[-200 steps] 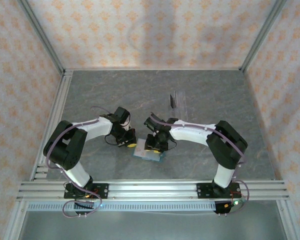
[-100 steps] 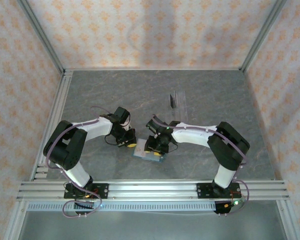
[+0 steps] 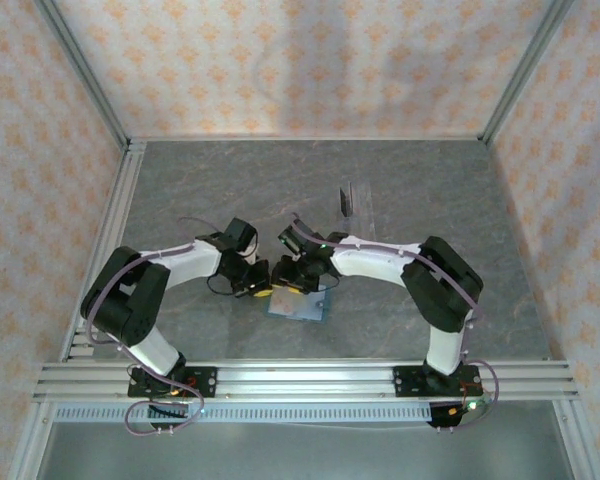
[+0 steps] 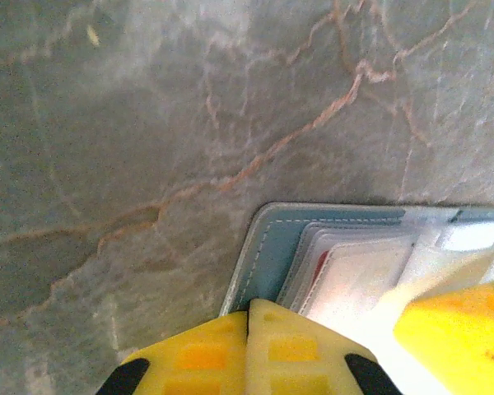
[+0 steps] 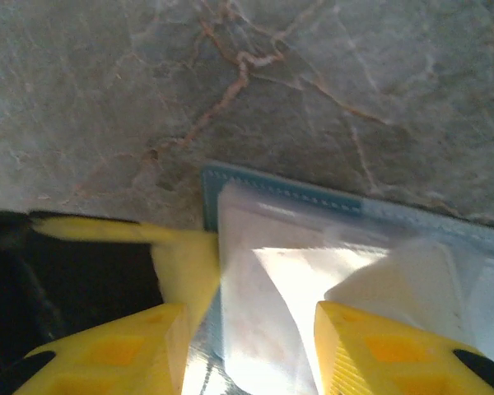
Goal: Put the credit cards into the card holder
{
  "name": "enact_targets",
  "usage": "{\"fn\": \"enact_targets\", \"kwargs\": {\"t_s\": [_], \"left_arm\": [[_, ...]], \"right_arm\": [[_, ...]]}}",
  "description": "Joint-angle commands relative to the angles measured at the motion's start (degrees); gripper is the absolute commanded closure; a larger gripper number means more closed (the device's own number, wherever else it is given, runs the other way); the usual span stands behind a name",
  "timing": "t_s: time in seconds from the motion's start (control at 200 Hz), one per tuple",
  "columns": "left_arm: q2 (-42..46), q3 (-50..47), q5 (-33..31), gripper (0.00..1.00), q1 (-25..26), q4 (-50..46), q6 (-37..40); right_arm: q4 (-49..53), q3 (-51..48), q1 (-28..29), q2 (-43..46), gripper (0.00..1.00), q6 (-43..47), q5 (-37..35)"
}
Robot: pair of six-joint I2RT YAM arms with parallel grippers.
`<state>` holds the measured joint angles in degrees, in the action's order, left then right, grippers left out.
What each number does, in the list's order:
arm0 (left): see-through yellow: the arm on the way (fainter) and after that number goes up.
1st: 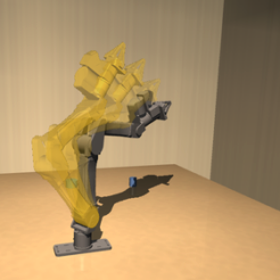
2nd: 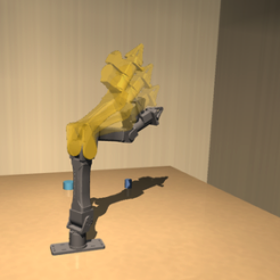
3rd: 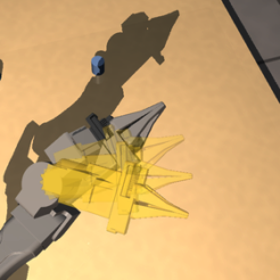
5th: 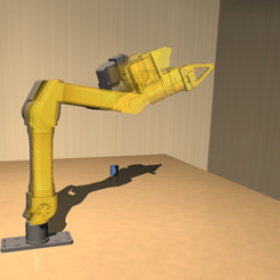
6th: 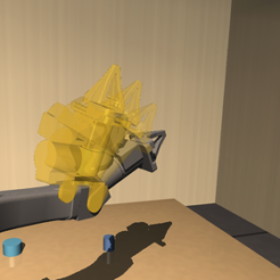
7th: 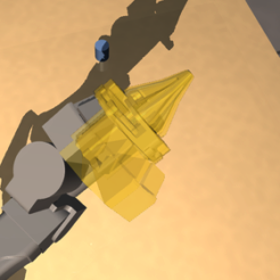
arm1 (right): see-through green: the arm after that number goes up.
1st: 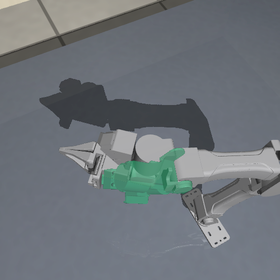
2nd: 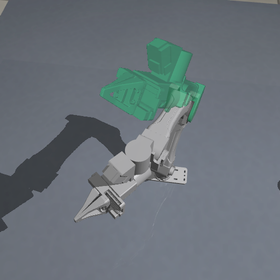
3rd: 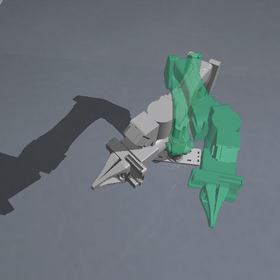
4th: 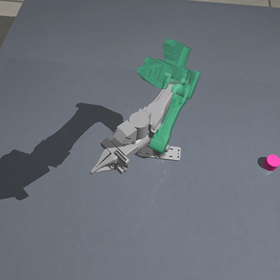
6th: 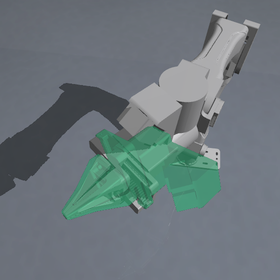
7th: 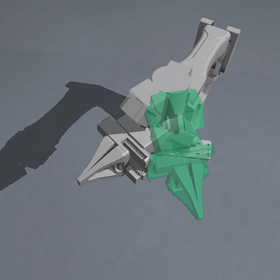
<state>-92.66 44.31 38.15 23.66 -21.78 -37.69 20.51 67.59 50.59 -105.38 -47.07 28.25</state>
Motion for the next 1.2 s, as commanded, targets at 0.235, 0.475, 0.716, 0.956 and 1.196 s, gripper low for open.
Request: {"fn": "enact_targets", "kwargs": {"t_s": [0.235,0.475,0.716,0.956,1.196], "left_arm": [[5.95,-5.51,-3.43,1.00,0.85,-5.56,-4.59],[10.91,-2.51,-4.31,1.00,-2.06,-12.17,-2.74],[11.84,1.56,-1.92,1.00,-1.24,-15.15,0.03],[6.69,5.88,-1.96,1.00,3.94,-13.40,-1.05],[3.68,3.93,-2.37,1.00,4.44,-10.87,-1.69]], "right_arm": [[4.10,3.77,-1.79,0.86,0.56,4.81,-2.18],[11.88,2.59,-4.36,6.37,0.56,8.11,-4.29],[16.81,0.00,-6.20,7.66,0.59,12.08,-5.25],[20.43,5.11,-6.04,2.39,0.73,15.80,-6.10],[25.54,10.33,-4.80,-3.18,0.72,19.83,-10.20]]}}
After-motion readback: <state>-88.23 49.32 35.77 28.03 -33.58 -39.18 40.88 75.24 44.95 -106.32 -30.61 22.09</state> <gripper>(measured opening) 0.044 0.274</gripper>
